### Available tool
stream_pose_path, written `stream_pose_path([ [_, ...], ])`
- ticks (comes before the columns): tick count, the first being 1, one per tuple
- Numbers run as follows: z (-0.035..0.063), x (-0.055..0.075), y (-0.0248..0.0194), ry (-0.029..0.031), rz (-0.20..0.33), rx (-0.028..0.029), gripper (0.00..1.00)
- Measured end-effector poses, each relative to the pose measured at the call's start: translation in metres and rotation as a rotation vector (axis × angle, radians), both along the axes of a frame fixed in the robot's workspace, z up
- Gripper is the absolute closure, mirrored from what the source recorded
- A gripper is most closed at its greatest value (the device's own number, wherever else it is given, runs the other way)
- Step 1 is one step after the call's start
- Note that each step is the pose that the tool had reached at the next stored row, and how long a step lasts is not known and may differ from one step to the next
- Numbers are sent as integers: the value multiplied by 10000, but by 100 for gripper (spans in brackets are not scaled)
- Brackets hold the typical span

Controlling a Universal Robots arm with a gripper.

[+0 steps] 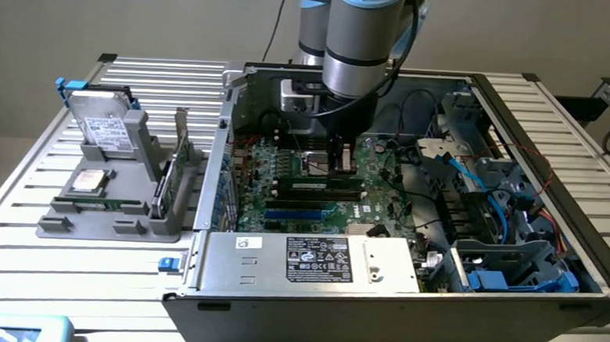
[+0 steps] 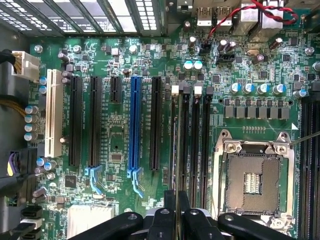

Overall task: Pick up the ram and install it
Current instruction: 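Insert the ram into the slot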

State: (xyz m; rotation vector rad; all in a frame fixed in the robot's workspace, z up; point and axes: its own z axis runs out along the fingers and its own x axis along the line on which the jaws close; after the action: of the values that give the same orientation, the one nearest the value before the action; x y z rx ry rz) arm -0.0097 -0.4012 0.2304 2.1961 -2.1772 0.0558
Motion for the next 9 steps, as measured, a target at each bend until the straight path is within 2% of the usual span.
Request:
stream_pose_path([
  [9,-33,-2,11,0,0,0,86],
])
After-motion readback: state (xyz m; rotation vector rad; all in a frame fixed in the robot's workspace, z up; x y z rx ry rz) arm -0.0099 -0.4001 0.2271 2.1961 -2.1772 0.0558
